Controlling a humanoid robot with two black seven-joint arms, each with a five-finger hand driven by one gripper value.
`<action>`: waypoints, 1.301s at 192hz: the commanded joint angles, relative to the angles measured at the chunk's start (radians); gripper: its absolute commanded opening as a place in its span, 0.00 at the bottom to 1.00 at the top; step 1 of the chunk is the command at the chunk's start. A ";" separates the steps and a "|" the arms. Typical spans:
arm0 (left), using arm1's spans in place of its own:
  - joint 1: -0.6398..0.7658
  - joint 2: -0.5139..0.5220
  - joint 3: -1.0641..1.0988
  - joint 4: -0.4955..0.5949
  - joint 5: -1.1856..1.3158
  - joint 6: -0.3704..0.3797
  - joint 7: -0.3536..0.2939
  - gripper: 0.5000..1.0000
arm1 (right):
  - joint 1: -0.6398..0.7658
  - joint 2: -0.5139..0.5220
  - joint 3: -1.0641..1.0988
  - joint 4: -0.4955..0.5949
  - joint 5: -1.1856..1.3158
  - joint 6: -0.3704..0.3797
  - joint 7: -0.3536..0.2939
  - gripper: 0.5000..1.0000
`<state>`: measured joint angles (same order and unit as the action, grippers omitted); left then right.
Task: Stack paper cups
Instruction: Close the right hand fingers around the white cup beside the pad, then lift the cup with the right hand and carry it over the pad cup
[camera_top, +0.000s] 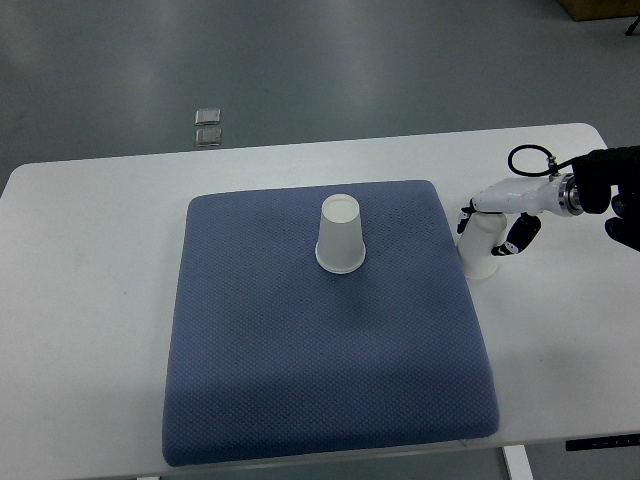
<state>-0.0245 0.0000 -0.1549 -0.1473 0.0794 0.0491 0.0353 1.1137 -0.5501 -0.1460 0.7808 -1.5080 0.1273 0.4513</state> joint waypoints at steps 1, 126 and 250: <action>0.000 0.000 0.000 0.000 0.000 0.000 0.000 1.00 | 0.015 -0.002 -0.001 0.000 0.000 0.000 0.001 0.35; 0.000 0.000 0.000 0.000 0.000 0.000 0.000 1.00 | 0.241 -0.043 0.000 0.028 0.005 0.061 0.017 0.36; 0.000 0.000 0.000 0.000 0.000 0.000 0.000 1.00 | 0.497 0.085 0.009 0.212 0.018 0.256 0.023 0.37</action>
<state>-0.0246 0.0000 -0.1549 -0.1473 0.0797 0.0491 0.0353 1.6094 -0.5134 -0.1379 0.9927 -1.4899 0.3647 0.4725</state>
